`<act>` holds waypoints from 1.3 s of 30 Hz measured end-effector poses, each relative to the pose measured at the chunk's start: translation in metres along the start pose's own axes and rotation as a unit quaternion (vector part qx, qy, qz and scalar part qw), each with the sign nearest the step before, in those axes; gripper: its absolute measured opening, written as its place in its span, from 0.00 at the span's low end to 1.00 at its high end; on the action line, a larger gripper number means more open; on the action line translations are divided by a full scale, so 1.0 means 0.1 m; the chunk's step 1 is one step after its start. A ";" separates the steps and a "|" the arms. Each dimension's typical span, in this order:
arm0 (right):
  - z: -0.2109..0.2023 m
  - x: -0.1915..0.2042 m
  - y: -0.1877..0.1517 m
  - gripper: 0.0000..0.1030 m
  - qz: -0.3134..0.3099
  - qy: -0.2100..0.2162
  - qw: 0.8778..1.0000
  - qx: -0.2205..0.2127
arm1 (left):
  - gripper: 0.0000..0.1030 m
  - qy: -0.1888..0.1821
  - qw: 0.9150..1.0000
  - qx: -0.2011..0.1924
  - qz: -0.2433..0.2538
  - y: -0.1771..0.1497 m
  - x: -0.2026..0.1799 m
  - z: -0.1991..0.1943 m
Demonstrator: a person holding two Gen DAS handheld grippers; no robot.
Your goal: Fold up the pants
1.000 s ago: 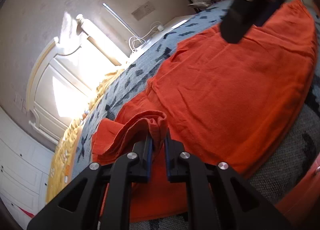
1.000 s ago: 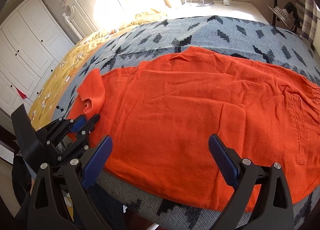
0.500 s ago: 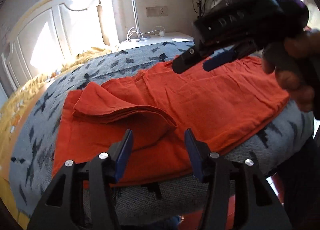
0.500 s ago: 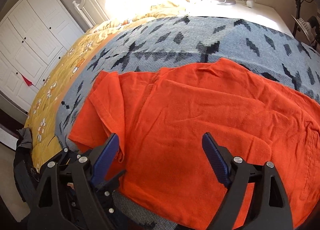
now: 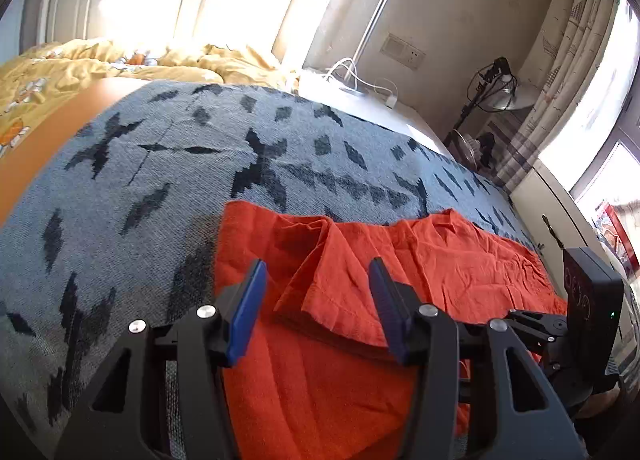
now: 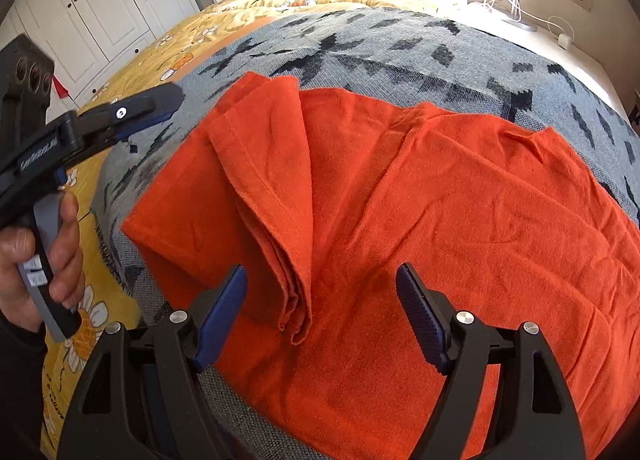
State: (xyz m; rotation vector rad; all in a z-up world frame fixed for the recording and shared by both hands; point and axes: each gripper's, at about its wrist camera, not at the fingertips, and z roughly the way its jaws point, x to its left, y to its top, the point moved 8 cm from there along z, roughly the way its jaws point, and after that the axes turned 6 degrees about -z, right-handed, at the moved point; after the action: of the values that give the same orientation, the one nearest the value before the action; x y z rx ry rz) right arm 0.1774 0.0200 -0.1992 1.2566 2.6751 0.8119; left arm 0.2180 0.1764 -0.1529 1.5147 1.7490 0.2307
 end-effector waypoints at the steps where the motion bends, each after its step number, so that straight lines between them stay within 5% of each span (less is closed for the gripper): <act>1: 0.03 0.00 -0.01 0.66 0.003 0.005 1.000 0.000 | 0.51 -0.008 1.000 0.019 0.004 0.01 0.01 0.09; 4: 0.07 0.00 -0.03 0.53 0.008 0.009 1.000 -0.001 | 0.50 -0.012 0.997 0.082 0.008 -0.06 0.11 0.35; 8: 0.05 0.03 -0.02 0.16 0.008 0.029 1.000 -0.004 | 0.10 -0.016 0.990 0.141 0.012 -0.17 0.11 0.47; 10: 0.03 0.05 -0.02 0.09 0.010 0.044 0.999 -0.007 | 0.08 -0.042 0.989 0.139 -0.007 -0.08 0.04 0.39; 15: -0.11 0.08 -0.05 0.08 0.026 0.073 0.997 -0.023 | 0.07 -0.089 0.987 0.122 -0.058 0.25 -0.25 0.28; 23: -0.31 -0.05 -0.25 0.08 0.108 0.109 0.987 -0.043 | 0.07 -0.064 0.985 0.153 -0.042 0.15 -0.85 0.85; 25: -0.28 -0.09 -0.32 0.08 0.119 0.115 0.985 -0.038 | 0.13 -0.046 0.986 0.150 -0.052 0.11 -0.87 1.01; 27: -0.20 -0.11 -0.38 0.08 0.124 0.115 0.985 -0.023 | 0.29 -0.064 0.984 0.154 -0.065 0.05 -0.92 1.09; 31: -0.14 -0.12 -0.43 0.08 0.128 0.114 0.985 -0.020 | 0.42 -0.092 0.984 0.120 -0.097 0.09 -0.89 0.94; 39: -0.13 -0.12 -0.43 0.15 0.132 0.115 0.984 -0.014 | 0.42 -0.063 0.988 0.051 -0.129 0.01 -0.51 0.30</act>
State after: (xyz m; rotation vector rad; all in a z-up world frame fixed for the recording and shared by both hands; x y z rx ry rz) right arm 0.1521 -0.0174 -0.2108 1.6263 2.6896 1.0867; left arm 0.2368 0.1207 -0.1497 1.3250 1.8553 -0.0847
